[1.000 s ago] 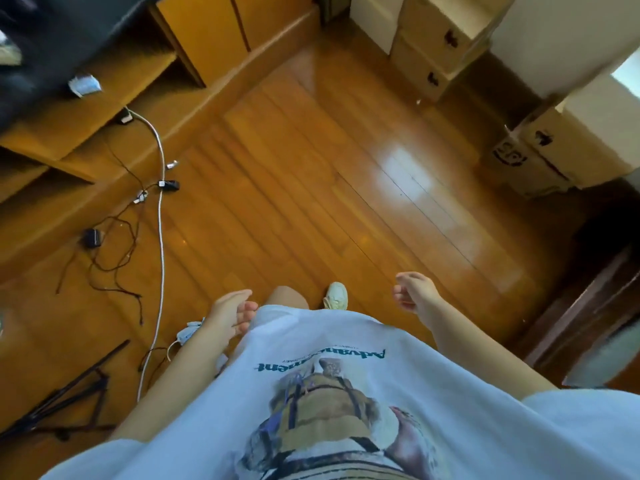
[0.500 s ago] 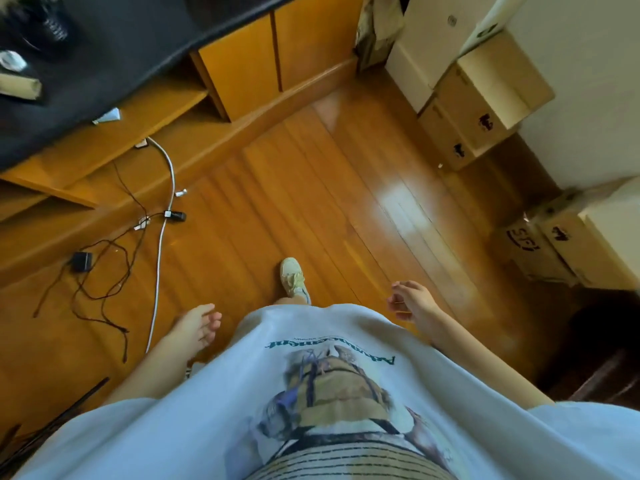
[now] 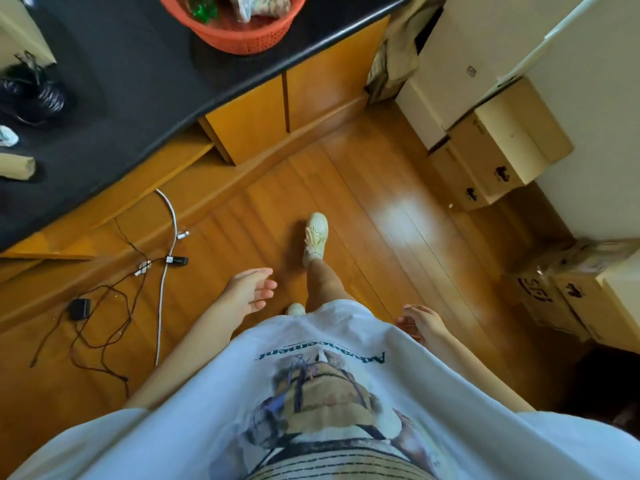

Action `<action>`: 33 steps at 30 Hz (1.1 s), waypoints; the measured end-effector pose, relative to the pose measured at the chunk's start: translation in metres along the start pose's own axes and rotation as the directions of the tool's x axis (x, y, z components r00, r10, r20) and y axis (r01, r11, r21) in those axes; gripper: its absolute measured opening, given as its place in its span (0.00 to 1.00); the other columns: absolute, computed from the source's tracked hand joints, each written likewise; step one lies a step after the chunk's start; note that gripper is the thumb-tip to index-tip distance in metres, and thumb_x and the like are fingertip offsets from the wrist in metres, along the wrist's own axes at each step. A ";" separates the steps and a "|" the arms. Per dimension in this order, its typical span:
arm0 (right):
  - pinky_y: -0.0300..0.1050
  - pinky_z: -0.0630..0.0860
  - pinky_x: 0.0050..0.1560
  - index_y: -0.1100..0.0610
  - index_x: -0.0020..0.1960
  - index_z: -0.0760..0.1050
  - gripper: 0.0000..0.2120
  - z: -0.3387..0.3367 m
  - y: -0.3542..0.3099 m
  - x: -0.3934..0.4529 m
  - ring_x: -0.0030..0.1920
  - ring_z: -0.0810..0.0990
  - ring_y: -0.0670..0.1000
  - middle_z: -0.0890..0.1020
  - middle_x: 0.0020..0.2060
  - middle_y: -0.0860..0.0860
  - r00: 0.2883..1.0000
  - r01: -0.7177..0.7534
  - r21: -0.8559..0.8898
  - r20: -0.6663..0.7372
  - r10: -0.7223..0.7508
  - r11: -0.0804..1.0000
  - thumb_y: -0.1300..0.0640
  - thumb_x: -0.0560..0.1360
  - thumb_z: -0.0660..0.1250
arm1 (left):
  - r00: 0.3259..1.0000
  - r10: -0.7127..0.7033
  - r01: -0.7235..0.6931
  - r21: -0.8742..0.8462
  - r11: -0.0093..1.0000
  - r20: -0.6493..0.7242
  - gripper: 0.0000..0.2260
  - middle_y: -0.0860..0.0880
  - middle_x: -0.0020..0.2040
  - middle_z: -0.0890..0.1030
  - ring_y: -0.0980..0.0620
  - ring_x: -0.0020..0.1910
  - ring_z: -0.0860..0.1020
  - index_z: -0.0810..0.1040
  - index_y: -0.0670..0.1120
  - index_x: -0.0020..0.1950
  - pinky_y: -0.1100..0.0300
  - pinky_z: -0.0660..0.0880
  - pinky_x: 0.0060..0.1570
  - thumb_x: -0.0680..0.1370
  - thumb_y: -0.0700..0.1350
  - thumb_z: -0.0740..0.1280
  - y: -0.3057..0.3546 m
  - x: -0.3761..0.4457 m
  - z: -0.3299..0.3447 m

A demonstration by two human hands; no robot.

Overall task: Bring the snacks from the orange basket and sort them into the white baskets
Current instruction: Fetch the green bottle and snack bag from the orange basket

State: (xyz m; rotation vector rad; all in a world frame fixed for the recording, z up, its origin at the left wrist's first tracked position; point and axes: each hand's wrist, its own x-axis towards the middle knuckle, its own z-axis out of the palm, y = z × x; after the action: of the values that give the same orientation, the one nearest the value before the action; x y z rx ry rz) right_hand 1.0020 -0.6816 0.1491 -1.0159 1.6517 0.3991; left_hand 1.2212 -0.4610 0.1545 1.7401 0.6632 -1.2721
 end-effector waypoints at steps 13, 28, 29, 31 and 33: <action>0.40 0.68 0.33 0.55 0.48 0.72 0.03 0.089 -0.305 0.051 0.30 0.74 0.49 0.76 0.32 0.53 0.968 0.199 -0.224 0.196 -0.156 0.954 0.59 0.77 0.60 | 0.983 -0.082 0.042 -0.230 0.972 -0.166 0.06 0.50 0.39 0.76 0.55 0.35 0.73 0.72 0.48 0.55 0.63 0.66 0.35 0.80 0.46 0.59 0.172 0.055 -0.039; 0.39 0.67 0.30 0.58 0.52 0.71 0.04 0.192 -0.490 0.044 0.26 0.75 0.46 0.77 0.32 0.53 0.908 0.342 -0.276 0.344 -0.240 0.898 0.60 0.77 0.61 | 0.931 -0.330 0.210 -0.507 0.836 -0.158 0.06 0.46 0.42 0.76 0.52 0.39 0.74 0.74 0.45 0.46 0.59 0.69 0.38 0.80 0.45 0.60 0.265 0.109 -0.100; 0.39 0.67 0.30 0.58 0.52 0.71 0.05 0.193 -0.494 0.045 0.27 0.75 0.47 0.77 0.33 0.53 0.914 0.329 -0.264 0.332 -0.235 0.907 0.60 0.77 0.61 | 0.935 -0.316 0.197 -0.500 0.843 -0.164 0.06 0.47 0.42 0.76 0.53 0.38 0.74 0.74 0.45 0.44 0.60 0.69 0.36 0.79 0.45 0.61 0.280 0.115 -0.101; 0.39 0.67 0.30 0.57 0.52 0.71 0.04 0.193 -0.501 0.048 0.30 0.75 0.49 0.77 0.33 0.54 0.924 0.305 -0.242 0.309 -0.225 0.921 0.60 0.77 0.61 | 0.943 -0.268 0.144 -0.483 0.864 -0.198 0.05 0.48 0.39 0.76 0.55 0.35 0.72 0.74 0.46 0.45 0.63 0.67 0.33 0.79 0.45 0.62 0.315 0.128 -0.102; 0.40 0.67 0.32 0.58 0.52 0.71 0.04 0.193 -0.507 0.050 0.31 0.75 0.50 0.77 0.34 0.54 0.931 0.286 -0.223 0.295 -0.215 0.932 0.60 0.77 0.60 | 0.948 -0.187 0.053 -0.452 0.890 -0.258 0.04 0.49 0.38 0.75 0.55 0.34 0.72 0.74 0.47 0.49 0.64 0.66 0.32 0.80 0.44 0.60 0.355 0.140 -0.101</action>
State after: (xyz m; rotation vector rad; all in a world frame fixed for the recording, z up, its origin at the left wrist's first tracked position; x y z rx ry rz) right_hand 1.5176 -0.8580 0.1575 -1.2957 1.2282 0.5657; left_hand 1.6044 -0.5573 0.1507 1.5303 1.1564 -0.8536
